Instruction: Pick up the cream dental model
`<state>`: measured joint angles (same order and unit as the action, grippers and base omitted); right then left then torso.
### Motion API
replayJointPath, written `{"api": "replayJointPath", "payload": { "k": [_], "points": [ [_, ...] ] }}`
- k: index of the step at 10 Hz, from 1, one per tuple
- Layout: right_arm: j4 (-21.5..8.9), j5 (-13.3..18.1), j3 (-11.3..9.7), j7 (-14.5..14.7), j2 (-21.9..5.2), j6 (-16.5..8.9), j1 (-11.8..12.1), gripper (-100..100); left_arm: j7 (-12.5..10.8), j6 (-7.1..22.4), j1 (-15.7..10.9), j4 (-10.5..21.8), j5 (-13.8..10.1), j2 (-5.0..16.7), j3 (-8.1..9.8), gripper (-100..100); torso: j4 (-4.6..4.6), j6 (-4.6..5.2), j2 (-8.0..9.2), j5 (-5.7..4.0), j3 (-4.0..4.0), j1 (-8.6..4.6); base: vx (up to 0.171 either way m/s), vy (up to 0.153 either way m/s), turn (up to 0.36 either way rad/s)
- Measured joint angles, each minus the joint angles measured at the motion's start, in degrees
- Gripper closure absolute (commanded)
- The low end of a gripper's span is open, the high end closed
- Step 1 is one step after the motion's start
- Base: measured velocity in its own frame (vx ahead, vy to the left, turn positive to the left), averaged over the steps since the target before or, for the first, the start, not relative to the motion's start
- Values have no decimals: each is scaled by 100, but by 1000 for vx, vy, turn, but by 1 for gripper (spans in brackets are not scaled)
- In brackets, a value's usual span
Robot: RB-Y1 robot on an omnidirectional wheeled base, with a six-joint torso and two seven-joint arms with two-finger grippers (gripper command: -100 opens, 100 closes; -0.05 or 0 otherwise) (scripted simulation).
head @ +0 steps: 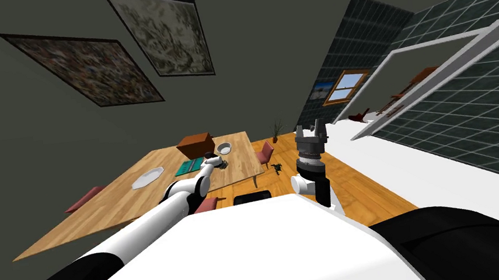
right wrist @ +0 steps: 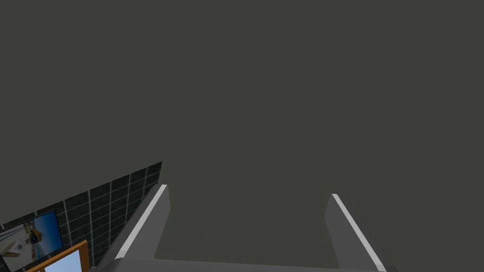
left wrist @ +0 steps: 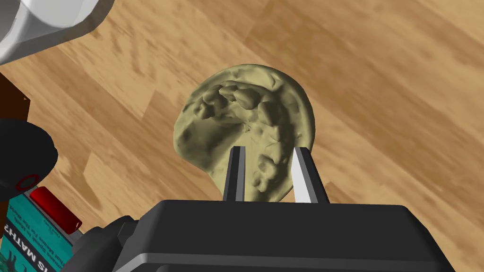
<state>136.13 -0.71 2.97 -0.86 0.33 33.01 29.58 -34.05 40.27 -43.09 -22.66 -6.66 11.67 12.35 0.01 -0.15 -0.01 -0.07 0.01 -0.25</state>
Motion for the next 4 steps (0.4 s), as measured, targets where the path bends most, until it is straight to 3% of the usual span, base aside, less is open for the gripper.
{"api": "replayJointPath", "payload": {
  "k": [2,3,4],
  "points": [
    [0,0,0,0,0,0,0,0,236,-65,-292,339,-7,-30,97,100,3,3,1,-1,2,0,3,-55,201],
    [0,0,0,0,0,0,0,0,361,-71,-397,431,-20,-37,144,100,3,2,0,-1,2,3,3,-24,38],
    [0,0,0,0,-1,0,-1,0,387,-65,-404,436,-21,-34,149,0,2,7,1,2,2,12,0,0,0]
  ]
}}
